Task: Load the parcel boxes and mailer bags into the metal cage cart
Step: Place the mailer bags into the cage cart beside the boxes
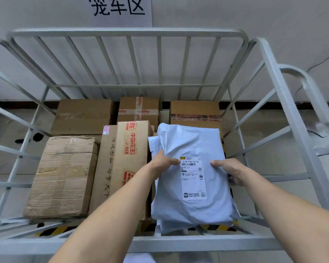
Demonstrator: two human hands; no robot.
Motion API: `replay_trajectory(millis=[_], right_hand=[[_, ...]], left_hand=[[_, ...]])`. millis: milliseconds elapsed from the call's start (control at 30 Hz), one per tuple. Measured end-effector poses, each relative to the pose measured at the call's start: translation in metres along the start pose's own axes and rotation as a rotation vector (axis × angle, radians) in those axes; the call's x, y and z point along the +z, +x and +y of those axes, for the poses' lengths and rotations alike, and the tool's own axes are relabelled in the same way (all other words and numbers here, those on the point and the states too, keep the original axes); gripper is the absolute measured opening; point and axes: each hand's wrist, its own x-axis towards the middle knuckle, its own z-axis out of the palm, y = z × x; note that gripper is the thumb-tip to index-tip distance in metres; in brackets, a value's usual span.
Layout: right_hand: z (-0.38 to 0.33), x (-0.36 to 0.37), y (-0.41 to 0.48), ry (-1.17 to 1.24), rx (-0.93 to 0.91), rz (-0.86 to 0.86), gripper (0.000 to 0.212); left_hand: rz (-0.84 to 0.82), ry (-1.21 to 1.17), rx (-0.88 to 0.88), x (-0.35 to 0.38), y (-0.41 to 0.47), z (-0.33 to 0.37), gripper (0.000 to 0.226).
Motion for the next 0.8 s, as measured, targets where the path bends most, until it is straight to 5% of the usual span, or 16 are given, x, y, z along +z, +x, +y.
replay_trajectory(millis=[100,200,367,533,633,800], right_hand=[[-0.008,0.005,-0.013,0.007,-0.014,-0.037,0.061],[-0.005,0.014,-0.014,0.014,-0.025,-0.082,0.054],[0.017,0.031,-0.013,0.139,-0.008,-0.082,0.081],[0.033,0.032,-0.003,0.242,0.044,-0.109,0.106],[0.029,0.028,-0.013,0.252,0.083,-0.210,0.080],[0.002,0.012,-0.028,0.380,0.002,-0.256,0.068]], left_hand=[[0.026,0.076,-0.015,-0.009,0.003,-0.001,0.055],[0.055,0.150,-0.058,-0.016,0.015,-0.018,0.090],[-0.001,-0.051,-0.109,-0.004,0.011,-0.034,0.059],[0.000,-0.226,-0.040,0.011,0.018,-0.035,0.077],[0.024,-0.271,-0.001,0.015,0.021,-0.028,0.093],[0.006,-0.295,0.040,0.012,0.014,0.010,0.071]])
